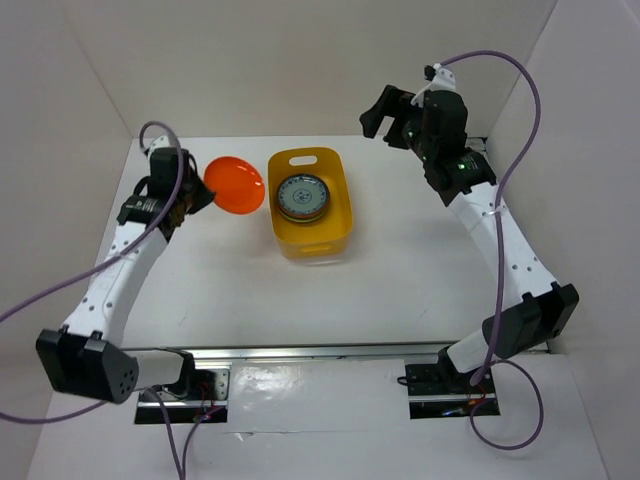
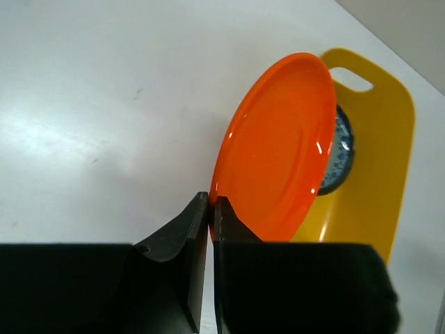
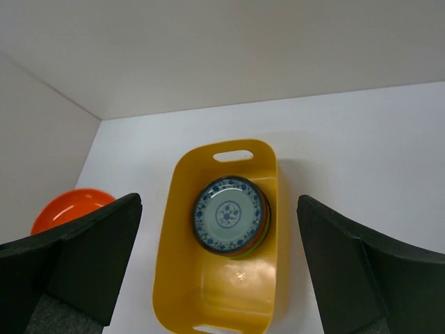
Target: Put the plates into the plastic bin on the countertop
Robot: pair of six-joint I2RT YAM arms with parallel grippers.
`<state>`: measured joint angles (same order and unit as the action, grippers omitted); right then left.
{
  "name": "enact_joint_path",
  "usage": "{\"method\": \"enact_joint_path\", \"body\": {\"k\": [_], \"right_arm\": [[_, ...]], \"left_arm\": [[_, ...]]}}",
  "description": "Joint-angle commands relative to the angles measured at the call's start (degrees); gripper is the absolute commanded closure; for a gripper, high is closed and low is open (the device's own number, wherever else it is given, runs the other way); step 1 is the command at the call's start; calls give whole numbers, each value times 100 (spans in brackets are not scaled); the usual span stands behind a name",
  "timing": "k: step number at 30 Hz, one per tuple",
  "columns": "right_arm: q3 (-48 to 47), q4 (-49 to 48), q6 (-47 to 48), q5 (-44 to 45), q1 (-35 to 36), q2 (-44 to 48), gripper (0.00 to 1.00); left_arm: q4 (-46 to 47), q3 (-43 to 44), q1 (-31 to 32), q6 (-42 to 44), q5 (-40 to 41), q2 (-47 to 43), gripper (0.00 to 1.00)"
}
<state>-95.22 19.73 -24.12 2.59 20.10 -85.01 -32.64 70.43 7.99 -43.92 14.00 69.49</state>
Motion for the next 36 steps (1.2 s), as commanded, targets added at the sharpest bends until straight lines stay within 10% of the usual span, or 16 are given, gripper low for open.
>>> {"method": "enact_joint_path", "body": {"k": [1, 15, 26, 32, 36], "right_arm": [[231, 216, 48, -206, -216, 423, 0], [855, 269, 48, -514, -612, 705, 0], [970, 269, -5, -637, -612, 758, 0], [918, 269, -5, -690, -612, 653, 0], [917, 269, -5, -690, -612, 600, 0]], "left_arm": [[978, 672, 159, 647, -617, 634, 100], [1103, 3274, 958, 1263, -1190, 4105, 100], [857, 3687, 1011, 1106, -1075, 4810, 99], [856, 3688, 1064, 1211, -1153, 4810, 29], [997, 3688, 1179, 1263, -1347, 4468, 0]]}}
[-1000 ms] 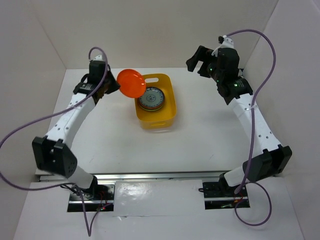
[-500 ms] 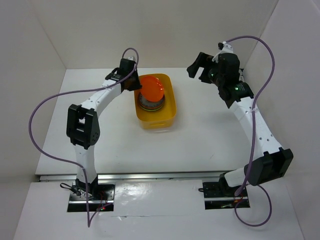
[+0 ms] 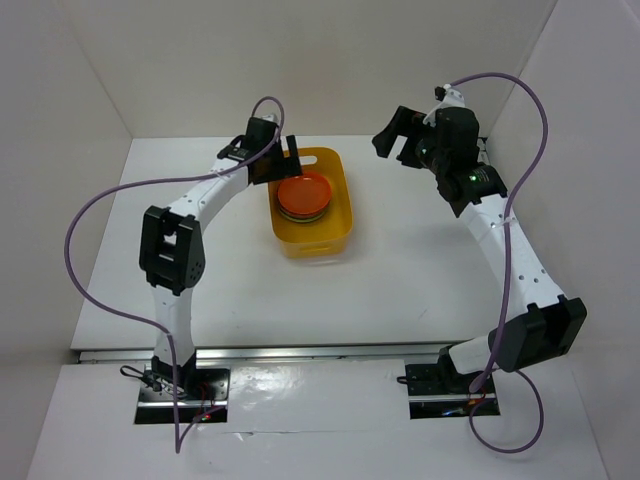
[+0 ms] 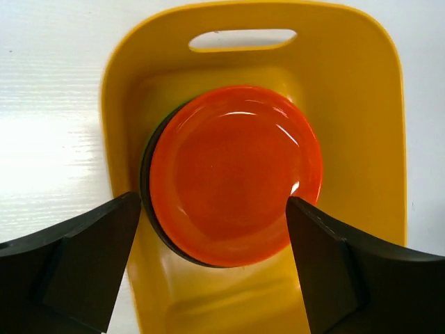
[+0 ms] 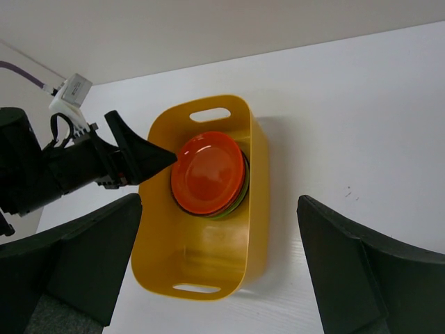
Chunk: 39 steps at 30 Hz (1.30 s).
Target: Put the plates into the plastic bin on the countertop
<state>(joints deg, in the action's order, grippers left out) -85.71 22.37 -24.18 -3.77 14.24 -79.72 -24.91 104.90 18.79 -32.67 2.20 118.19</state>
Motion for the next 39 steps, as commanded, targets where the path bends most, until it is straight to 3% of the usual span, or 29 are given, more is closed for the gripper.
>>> {"method": "enact_joint_path", "body": {"k": [1, 8, 12, 13, 16, 23, 27, 39], "right_arm": [[-33, 4, 1, -54, -27, 71, 0], [-374, 328, 89, 77, -27, 18, 0], [-955, 1093, 423, 490, -27, 18, 0], [-1026, 1225, 484, 665, -27, 140, 0], [-1079, 1577, 651, 973, -27, 569, 0], [-334, 1982, 757, 1449, 26, 1643, 0], [89, 1833, 678, 1520, 26, 1898, 0], [-120, 1947, 678, 1862, 149, 1952, 0]], "left_arm": [[223, 302, 151, 138, -228, -480, 0], [-188, 803, 204, 190, -370, -1412, 0], [-1136, 1076, 204, 313, 464, -2079, 0], [-1261, 963, 143, 313, 962, -2290, 0], [-1324, 59, -172, 191, 1483, -3405, 0], [-1526, -1884, -692, -600, 1985, -5735, 0], [-2333, -2184, -692, -1066, 2382, -6184, 0], [-2405, -2519, -692, -1066, 2435, -6537, 0]]}}
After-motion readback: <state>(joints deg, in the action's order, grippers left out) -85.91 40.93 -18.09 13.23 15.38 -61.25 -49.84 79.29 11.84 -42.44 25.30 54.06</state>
